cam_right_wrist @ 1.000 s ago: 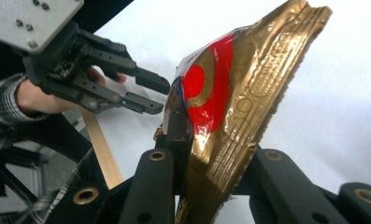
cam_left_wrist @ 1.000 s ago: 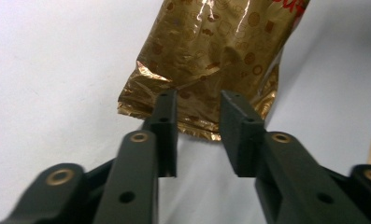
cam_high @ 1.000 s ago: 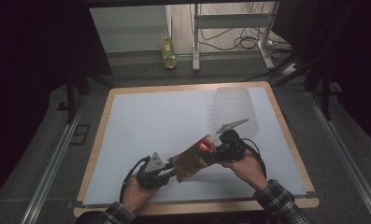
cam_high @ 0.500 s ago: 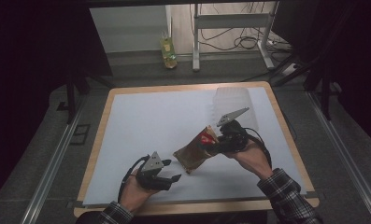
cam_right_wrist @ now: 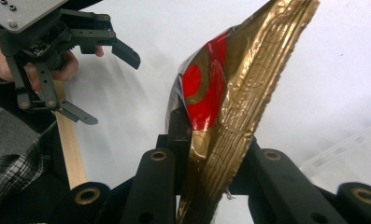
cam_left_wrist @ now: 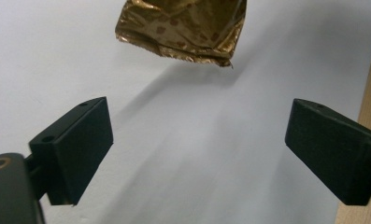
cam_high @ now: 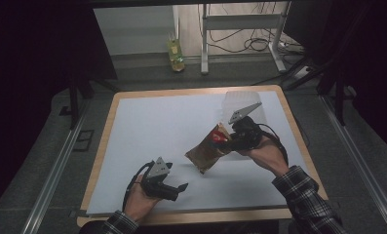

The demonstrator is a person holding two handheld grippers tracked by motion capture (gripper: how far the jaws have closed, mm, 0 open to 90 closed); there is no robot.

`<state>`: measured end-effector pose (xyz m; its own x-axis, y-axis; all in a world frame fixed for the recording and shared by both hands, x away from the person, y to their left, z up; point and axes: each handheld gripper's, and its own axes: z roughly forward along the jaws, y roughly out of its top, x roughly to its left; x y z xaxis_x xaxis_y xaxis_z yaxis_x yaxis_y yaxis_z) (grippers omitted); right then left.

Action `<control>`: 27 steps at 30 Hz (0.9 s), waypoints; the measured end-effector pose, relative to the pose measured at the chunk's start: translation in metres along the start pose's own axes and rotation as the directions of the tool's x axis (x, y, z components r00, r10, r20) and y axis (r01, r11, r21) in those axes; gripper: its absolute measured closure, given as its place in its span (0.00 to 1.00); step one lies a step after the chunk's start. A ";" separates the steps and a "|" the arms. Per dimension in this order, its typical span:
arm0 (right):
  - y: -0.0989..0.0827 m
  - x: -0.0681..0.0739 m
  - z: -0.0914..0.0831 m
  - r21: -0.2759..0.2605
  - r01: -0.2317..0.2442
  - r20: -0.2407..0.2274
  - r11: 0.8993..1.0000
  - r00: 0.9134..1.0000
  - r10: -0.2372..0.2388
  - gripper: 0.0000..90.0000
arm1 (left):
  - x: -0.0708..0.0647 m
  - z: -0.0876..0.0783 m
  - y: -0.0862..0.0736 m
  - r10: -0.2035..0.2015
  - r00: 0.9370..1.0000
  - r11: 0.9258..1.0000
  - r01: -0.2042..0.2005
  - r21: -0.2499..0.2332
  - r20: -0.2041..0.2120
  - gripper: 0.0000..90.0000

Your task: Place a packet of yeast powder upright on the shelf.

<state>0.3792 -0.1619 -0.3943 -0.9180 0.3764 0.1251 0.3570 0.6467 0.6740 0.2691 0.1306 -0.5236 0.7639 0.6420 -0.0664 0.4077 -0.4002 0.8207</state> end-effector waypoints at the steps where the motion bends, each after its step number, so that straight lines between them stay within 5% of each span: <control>1: 0.002 -0.001 -0.001 0.001 0.006 0.000 1.000 1.000 -0.006 0.85 | 0.000 0.000 0.000 -0.002 1.000 1.000 0.002 -0.002 -0.001 0.06; 16: 0.025 -0.018 -0.010 0.031 0.130 0.002 0.991 0.991 -0.131 0.84 | 0.003 0.001 -0.002 0.000 1.000 1.000 0.000 0.008 0.005 0.03; 27: 0.043 -0.028 -0.015 0.051 0.197 0.008 0.979 0.980 -0.197 0.84 | 0.009 -0.001 -0.004 -0.040 0.999 0.999 0.040 -0.017 0.027 0.02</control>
<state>0.4173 -0.1546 -0.3574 -0.9690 0.2467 -0.0164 0.1778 0.7413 0.6472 0.2742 0.1385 -0.5270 0.7604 0.6393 -0.1145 0.4295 -0.3628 0.8269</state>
